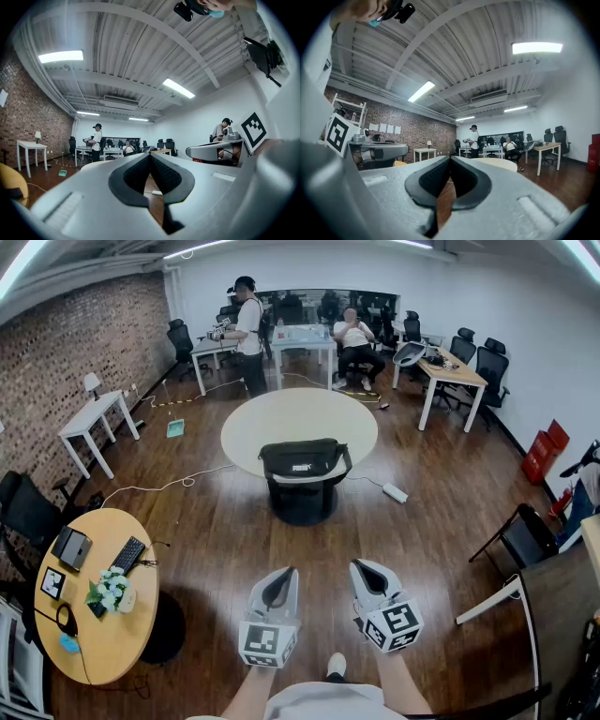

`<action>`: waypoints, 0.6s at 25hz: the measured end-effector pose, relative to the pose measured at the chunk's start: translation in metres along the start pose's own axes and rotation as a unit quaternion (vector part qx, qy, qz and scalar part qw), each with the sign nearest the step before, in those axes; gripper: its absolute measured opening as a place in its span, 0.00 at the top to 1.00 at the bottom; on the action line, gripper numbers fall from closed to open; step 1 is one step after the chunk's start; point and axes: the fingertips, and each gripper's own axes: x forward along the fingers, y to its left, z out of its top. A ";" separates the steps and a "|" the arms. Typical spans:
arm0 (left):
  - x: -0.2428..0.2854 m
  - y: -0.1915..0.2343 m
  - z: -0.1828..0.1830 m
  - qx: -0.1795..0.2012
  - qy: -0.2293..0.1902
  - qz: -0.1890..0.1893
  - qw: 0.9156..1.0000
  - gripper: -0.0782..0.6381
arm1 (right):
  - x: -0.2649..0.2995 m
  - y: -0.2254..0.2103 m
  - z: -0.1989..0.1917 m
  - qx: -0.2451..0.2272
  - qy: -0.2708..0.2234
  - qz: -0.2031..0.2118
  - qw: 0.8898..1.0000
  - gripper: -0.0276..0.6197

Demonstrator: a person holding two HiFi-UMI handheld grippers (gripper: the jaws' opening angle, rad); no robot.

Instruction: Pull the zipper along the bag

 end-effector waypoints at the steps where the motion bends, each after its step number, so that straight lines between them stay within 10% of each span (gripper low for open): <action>1: 0.017 0.000 0.002 0.001 -0.003 0.004 1.000 0.87 | 0.007 -0.017 0.003 -0.002 -0.001 0.001 1.000 0.97; 15: 0.207 0.028 -0.056 -0.003 0.046 0.000 0.999 0.87 | 0.118 -0.172 -0.048 0.037 0.050 -0.013 0.998 0.97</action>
